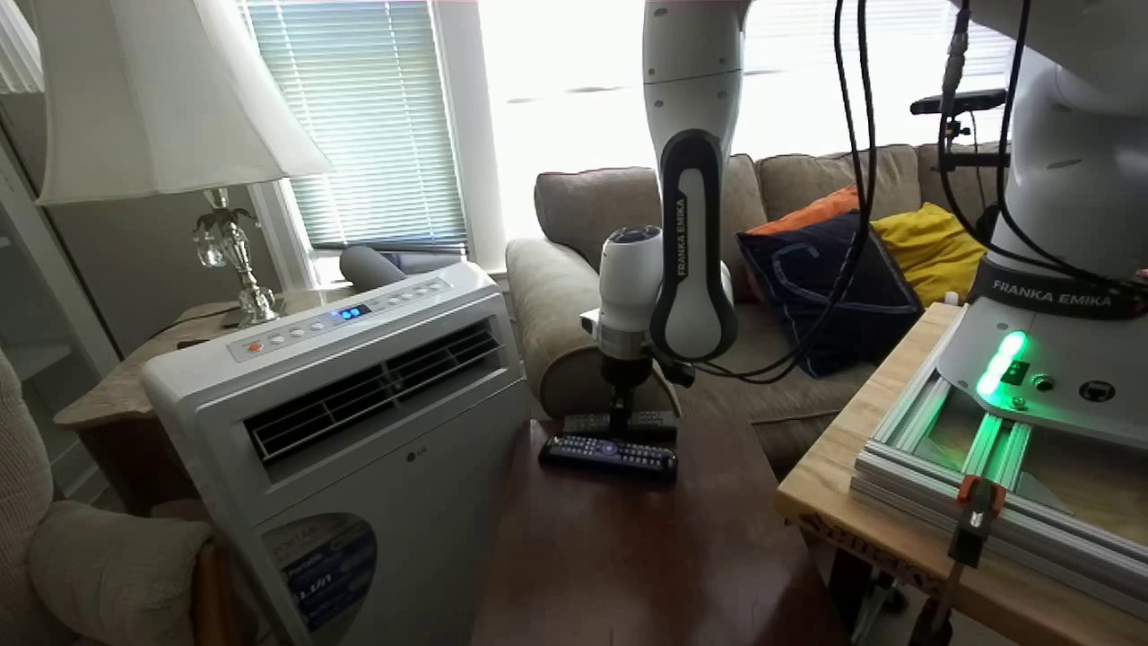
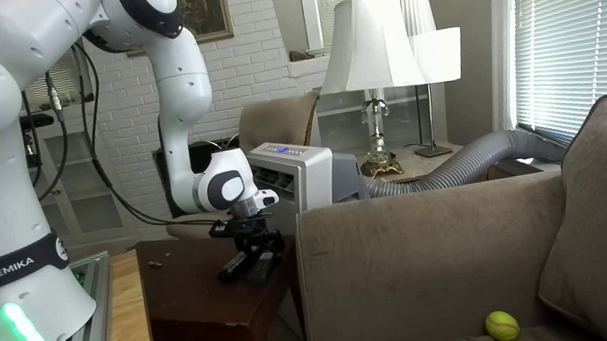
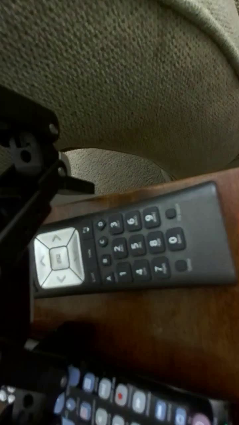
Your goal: Put the remote on the couch arm rest
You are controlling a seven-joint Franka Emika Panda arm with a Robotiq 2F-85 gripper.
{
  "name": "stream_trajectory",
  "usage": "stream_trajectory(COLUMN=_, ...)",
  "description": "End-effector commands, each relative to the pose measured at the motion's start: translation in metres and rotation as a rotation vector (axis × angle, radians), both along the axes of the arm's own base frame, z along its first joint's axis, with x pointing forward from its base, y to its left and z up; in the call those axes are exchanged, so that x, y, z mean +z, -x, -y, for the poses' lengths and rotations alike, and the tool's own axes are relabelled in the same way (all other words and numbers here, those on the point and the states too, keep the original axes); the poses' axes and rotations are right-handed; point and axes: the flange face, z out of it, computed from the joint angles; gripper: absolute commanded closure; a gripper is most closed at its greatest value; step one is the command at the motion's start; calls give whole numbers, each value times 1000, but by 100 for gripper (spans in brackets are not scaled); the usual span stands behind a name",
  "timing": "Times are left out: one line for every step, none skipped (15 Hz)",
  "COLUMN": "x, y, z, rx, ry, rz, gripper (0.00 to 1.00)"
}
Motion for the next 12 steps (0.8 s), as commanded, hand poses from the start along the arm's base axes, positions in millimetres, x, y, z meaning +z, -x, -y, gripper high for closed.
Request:
stream_trajectory(x=-13, y=-7, z=-10, rx=17, ry=-11, rz=-2, gripper=34)
stream_trajectory(x=-12, y=-7, z=-11, rx=20, ry=-12, rz=-1, gripper=40)
stream_trajectory(x=-11, y=-9, z=-10, rx=17, ry=-9, rz=3, gripper=47)
stream_trajectory(x=-10, y=-11, z=-8, rx=15, ry=-7, rz=5, gripper=54)
stream_trajectory(x=-9, y=-11, z=-6, rx=11, ry=-3, rz=9, gripper=60)
stream_trajectory(x=-9, y=-13, z=-3, rx=2, ry=4, rz=11, gripper=67)
stream_trajectory(x=-6, y=-12, z=-3, rx=-10, ry=13, rz=4, gripper=68)
stream_trajectory(x=5, y=-10, z=-2, rx=-25, ry=17, rz=-19, gripper=68)
stream_trajectory(x=13, y=-8, z=0, rx=-25, ry=21, rz=-22, gripper=68)
stream_trajectory(x=26, y=-6, z=3, rx=-26, ry=24, rz=-27, gripper=68)
stream_trajectory(x=38, y=-6, z=5, rx=-29, ry=29, rz=-25, gripper=68)
stream_trajectory(x=47, y=-4, z=8, rx=-24, ry=31, rz=-30, gripper=68)
